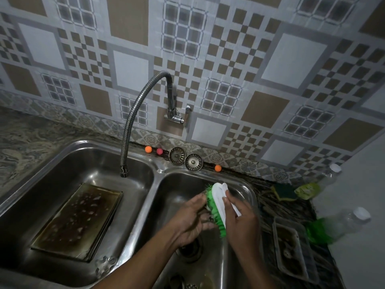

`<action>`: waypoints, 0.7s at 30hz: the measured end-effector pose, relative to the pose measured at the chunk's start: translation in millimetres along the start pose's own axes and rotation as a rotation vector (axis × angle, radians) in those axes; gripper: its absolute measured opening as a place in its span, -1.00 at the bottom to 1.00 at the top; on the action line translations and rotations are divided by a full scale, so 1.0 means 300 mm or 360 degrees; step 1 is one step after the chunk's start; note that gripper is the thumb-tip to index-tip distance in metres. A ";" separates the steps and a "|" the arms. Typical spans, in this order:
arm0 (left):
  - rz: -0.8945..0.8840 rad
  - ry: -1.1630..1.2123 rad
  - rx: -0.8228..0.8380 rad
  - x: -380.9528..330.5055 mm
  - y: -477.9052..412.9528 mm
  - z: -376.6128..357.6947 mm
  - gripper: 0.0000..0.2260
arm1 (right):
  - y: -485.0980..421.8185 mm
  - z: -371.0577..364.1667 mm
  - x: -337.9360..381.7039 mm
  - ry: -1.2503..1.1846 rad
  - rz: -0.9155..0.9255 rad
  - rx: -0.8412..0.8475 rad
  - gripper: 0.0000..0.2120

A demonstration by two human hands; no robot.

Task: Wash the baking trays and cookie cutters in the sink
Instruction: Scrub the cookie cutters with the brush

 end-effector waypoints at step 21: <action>-0.0184 0.0063 -0.0084 -0.012 0.005 0.023 -0.78 | 0.015 0.007 -0.041 0.0424 0.0223 -0.0068 -0.75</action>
Point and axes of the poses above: each hand's wrist, its own y-axis away from the middle knuckle, its own z-axis out of the back of the hand, x = y × z, the point moved 3 cm from there along -y, towards the middle knuckle, and after that the axes turned 12 degrees about y, right-handed, at the moved point
